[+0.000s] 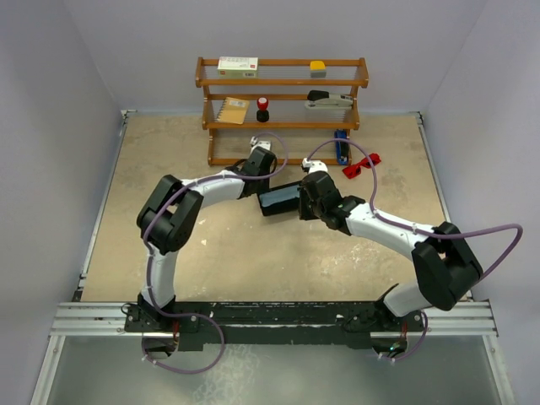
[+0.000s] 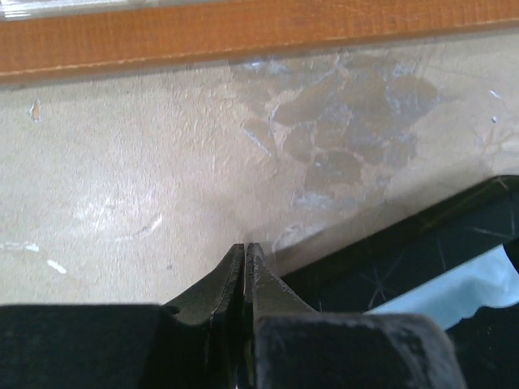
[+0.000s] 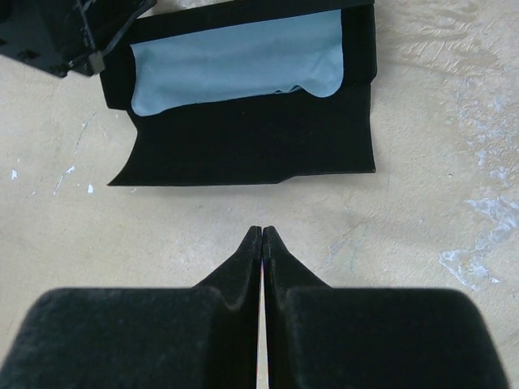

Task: Organize the sunglasses
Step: Adjust the sunglasses case at the center of the board.

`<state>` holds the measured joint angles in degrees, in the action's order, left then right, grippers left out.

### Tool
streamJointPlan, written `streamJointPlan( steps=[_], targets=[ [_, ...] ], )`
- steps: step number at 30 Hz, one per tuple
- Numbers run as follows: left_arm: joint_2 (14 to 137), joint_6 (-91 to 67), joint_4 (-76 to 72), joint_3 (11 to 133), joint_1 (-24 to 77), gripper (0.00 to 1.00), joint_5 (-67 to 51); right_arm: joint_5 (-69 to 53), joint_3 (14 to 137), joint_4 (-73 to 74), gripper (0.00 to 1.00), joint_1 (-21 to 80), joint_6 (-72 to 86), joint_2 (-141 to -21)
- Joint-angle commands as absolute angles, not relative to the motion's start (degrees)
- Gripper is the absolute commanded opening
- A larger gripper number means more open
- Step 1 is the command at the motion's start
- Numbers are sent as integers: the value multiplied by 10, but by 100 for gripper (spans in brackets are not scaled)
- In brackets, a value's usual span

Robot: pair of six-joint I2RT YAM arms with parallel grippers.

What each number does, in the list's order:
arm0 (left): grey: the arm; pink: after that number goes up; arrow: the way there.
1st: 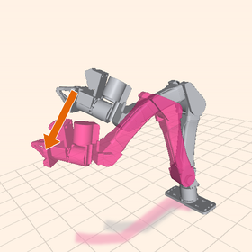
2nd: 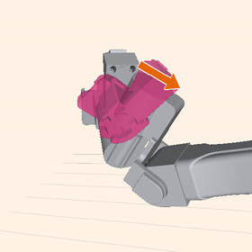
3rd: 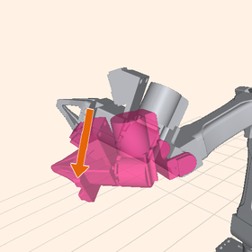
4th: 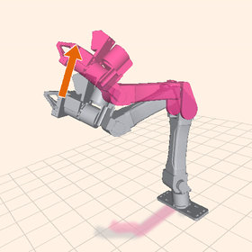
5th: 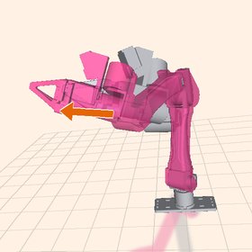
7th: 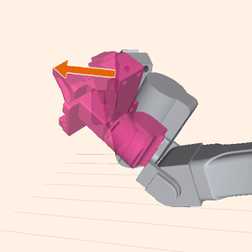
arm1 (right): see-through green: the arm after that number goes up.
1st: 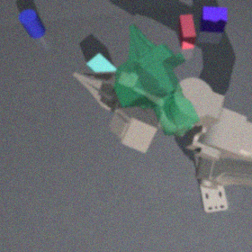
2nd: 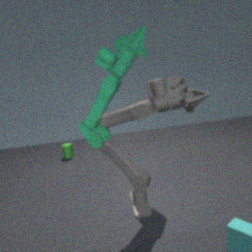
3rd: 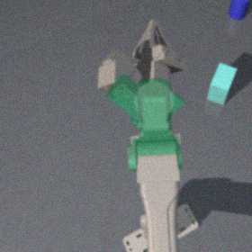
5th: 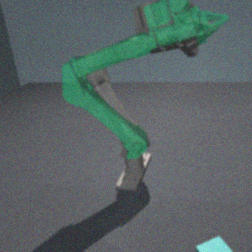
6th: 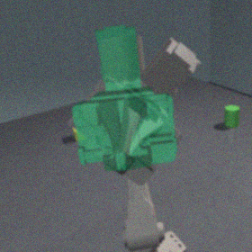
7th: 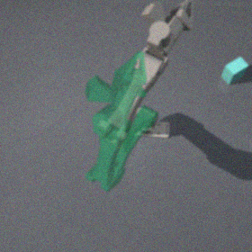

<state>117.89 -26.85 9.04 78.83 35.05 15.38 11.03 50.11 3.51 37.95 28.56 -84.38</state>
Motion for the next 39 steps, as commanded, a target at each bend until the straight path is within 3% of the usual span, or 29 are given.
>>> streamJointPlan(
  steps=[1,27,39],
  targets=[
    [1116,-283,84,763,369,0,166,128,502,23,0,382,290,-841],
    [1022,-348,76,641,449,0,184,180,492,58,0,382,310,-813],
    [1008,-360,71,620,466,0,178,188,500,61,0,375,349,-869]
  ],
)
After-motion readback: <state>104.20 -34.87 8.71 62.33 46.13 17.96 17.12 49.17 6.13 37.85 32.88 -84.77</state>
